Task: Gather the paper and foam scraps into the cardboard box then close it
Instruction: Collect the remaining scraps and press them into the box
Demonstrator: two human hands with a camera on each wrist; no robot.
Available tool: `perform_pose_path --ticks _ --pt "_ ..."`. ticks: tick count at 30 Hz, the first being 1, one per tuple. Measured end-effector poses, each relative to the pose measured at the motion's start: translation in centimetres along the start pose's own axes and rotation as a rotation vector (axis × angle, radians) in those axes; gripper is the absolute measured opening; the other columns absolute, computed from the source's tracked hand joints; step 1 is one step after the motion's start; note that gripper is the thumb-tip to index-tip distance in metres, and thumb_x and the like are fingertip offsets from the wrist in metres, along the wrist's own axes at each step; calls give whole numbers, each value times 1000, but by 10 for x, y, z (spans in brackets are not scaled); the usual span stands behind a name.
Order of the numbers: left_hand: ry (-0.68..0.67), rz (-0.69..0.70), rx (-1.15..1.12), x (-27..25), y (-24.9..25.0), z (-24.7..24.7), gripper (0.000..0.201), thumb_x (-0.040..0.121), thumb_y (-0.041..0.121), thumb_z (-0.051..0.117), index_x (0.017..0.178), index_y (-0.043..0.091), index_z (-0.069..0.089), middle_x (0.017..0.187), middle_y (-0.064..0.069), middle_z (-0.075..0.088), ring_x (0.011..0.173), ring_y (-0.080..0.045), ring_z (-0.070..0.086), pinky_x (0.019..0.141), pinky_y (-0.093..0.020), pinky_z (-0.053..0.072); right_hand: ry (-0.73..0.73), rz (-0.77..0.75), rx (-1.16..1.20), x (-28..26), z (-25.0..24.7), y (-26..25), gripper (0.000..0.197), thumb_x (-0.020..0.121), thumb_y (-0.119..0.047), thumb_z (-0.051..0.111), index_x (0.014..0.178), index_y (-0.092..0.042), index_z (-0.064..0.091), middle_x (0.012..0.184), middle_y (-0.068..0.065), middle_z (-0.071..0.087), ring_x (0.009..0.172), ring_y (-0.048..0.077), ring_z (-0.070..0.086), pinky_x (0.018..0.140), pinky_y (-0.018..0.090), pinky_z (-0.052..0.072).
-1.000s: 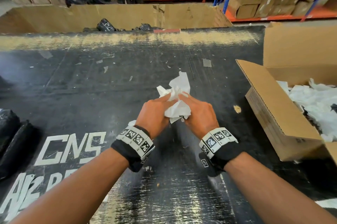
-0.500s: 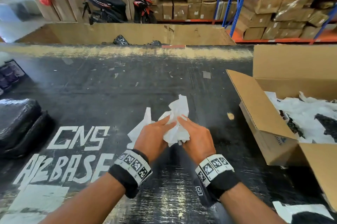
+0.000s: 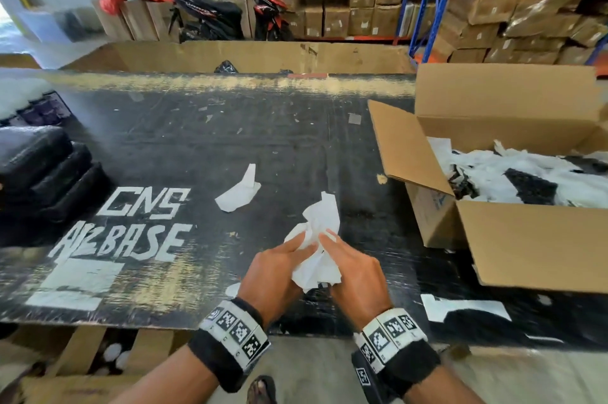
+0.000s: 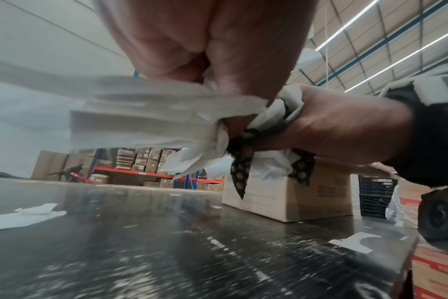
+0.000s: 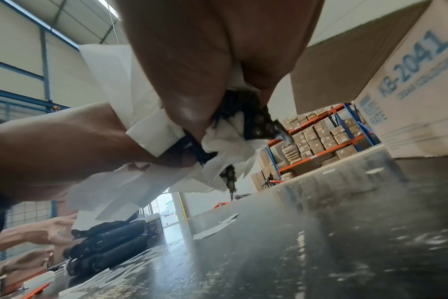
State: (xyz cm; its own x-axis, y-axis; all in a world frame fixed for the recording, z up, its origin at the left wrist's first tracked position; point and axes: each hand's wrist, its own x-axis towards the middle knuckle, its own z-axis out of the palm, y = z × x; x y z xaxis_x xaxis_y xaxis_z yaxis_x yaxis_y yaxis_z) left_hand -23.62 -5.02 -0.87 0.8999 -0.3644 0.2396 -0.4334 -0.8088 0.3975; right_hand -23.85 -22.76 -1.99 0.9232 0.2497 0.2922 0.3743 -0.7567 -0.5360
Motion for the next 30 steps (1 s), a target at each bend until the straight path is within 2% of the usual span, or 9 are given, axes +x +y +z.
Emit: perform_pose_path --ticks 3,7,10,14,19,23,26,28,30 --pt "19 56 -27 -4 34 -2 71 58 18 96 123 32 72 130 0 69 91 -14 76 78 -23 57 37 21 -31 -26 -28 7 67 81 -10 78 142 -19 52 144 3 55 119 23 64 97 35 54" --pt "42 154 -88 4 76 -9 73 63 26 96 130 32 67 140 1 61 101 -13 74 89 -16 49 169 -5 -81 -51 -74 11 73 73 -22 88 139 -13 56 139 8 59 115 20 66 91 33 57" --pt "101 256 -130 22 107 -15 66 69 29 92 131 32 67 144 8 55 109 -7 69 95 -10 45 300 -14 -113 -61 -109 18 71 73 -20 87 137 -10 58 138 9 60 116 18 66 90 34 58" --pt "143 397 -237 60 156 -21 64 73 17 90 132 30 68 148 8 53 120 -9 64 96 -28 56 491 -17 -162 -70 -166 26 53 88 -31 70 136 -9 59 137 7 60 123 13 60 101 21 47" --pt "159 555 -250 120 222 -36 60 77 19 86 133 29 67 148 5 55 126 -12 60 101 -29 53 637 31 -285 -68 -241 47 67 71 1 81 134 -7 61 135 8 61 123 17 60 103 22 44" --pt "212 636 -201 173 268 -40 51 80 22 81 128 35 69 141 11 61 111 -16 68 82 -27 56 718 63 -395 -52 -295 73 66 65 9 78 127 -9 67 125 10 68 108 23 69 95 22 44" --pt "205 663 -188 211 292 -38 41 79 17 76 117 32 74 116 8 72 91 -21 70 66 -22 43 676 73 -472 -34 -331 92 61 64 2 82 123 -11 69 117 10 72 98 24 72 87 19 45" --pt "220 660 -150 235 303 -35 39 77 10 77 111 30 76 102 5 74 84 -22 69 65 -23 44 643 62 -538 -19 -350 104 53 64 -1 82 115 -12 74 102 9 76 84 28 74 71 27 53" --pt "239 654 -110 257 313 -33 31 78 10 78 104 28 77 93 4 74 78 -23 68 63 -27 49 611 41 -572 -2 -366 121 43 60 -1 82 100 -16 77 82 6 77 66 30 72 58 27 50"
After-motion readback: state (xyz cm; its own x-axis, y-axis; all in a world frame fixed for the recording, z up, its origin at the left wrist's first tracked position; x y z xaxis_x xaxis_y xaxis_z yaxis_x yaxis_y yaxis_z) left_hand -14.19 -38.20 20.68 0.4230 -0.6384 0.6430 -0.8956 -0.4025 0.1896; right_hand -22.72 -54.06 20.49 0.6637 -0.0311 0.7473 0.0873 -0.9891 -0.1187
